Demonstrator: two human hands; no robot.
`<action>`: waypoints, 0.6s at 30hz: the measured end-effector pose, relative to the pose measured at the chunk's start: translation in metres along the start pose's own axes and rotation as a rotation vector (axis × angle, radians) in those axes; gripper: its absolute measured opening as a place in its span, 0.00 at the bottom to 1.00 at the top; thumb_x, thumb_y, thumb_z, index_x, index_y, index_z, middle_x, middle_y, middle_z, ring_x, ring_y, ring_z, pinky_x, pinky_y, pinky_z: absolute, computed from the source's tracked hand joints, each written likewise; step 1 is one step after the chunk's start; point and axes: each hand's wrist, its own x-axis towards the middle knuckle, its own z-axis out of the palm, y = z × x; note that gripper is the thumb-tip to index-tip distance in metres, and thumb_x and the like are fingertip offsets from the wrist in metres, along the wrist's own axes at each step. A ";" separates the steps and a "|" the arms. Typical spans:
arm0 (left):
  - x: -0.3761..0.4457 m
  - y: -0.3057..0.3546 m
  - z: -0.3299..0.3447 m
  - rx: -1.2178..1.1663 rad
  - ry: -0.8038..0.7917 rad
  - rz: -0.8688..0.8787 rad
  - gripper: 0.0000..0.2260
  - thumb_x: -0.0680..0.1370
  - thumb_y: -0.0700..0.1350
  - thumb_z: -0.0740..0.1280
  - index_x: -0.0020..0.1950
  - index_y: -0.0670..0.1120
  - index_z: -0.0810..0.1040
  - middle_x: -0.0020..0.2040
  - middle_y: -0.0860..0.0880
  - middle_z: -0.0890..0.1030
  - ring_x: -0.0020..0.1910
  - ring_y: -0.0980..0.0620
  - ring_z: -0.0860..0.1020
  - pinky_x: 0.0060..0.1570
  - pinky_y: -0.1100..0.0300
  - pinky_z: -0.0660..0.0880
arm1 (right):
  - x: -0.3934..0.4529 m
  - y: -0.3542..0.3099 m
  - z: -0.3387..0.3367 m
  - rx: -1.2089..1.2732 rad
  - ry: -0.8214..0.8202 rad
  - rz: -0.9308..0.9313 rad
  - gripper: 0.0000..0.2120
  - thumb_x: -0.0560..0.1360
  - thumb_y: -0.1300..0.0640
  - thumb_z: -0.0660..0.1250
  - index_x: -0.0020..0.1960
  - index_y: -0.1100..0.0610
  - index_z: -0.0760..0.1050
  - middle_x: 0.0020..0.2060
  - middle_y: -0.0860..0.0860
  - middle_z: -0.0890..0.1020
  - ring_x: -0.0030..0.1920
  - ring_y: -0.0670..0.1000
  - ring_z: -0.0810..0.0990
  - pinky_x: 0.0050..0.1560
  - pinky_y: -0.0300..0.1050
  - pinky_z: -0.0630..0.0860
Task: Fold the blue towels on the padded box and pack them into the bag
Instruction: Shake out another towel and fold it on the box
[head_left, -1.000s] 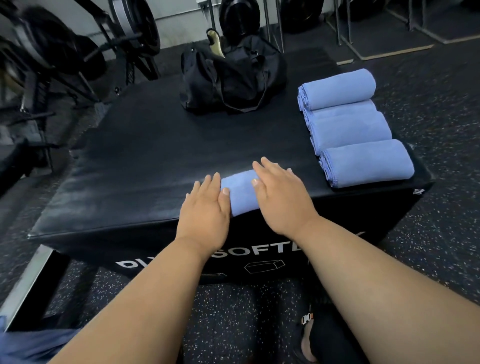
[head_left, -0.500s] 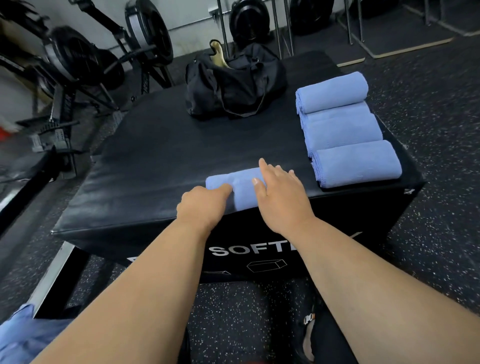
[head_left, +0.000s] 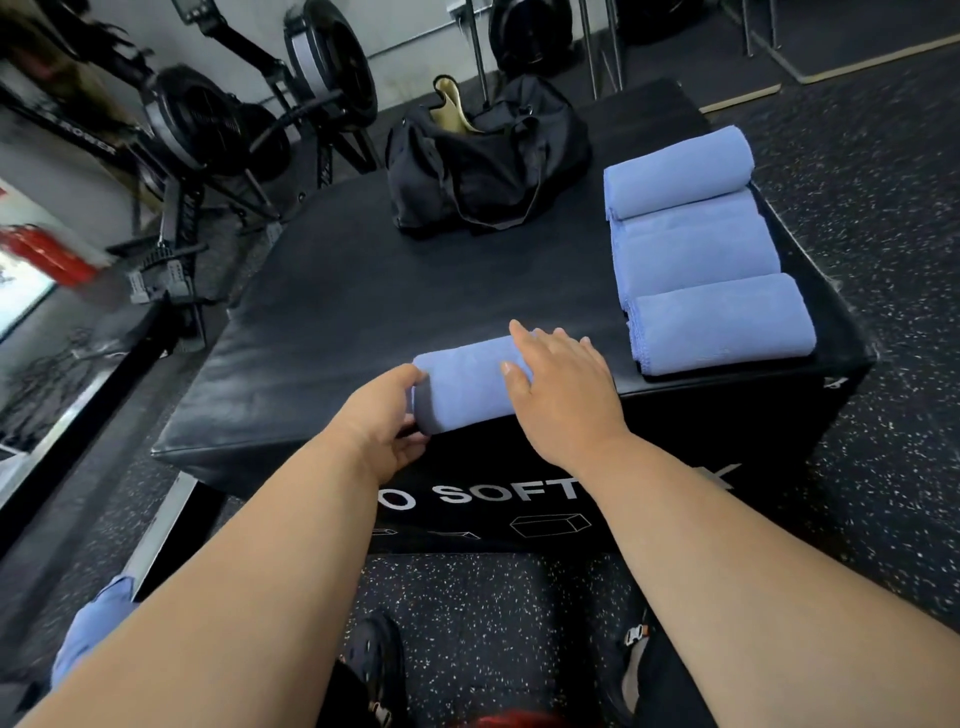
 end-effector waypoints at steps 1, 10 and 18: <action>-0.001 -0.001 0.001 -0.057 -0.006 0.016 0.08 0.79 0.48 0.69 0.56 0.49 0.83 0.44 0.52 0.84 0.42 0.50 0.83 0.42 0.56 0.80 | 0.000 0.000 -0.001 0.001 -0.001 -0.002 0.26 0.87 0.45 0.54 0.83 0.49 0.62 0.78 0.54 0.71 0.81 0.58 0.62 0.82 0.56 0.52; -0.014 0.012 0.008 -0.203 -0.213 0.025 0.07 0.78 0.50 0.75 0.54 0.49 0.85 0.49 0.51 0.86 0.40 0.53 0.85 0.37 0.60 0.79 | -0.002 0.009 -0.004 0.066 -0.015 -0.023 0.25 0.87 0.47 0.52 0.83 0.47 0.62 0.77 0.52 0.73 0.81 0.58 0.63 0.82 0.55 0.52; -0.022 0.050 0.020 -0.003 -0.118 0.320 0.11 0.80 0.44 0.71 0.62 0.46 0.85 0.56 0.47 0.88 0.53 0.49 0.85 0.51 0.54 0.80 | -0.021 0.002 -0.030 0.396 0.110 0.052 0.25 0.86 0.47 0.57 0.83 0.47 0.62 0.68 0.50 0.79 0.68 0.54 0.76 0.73 0.53 0.68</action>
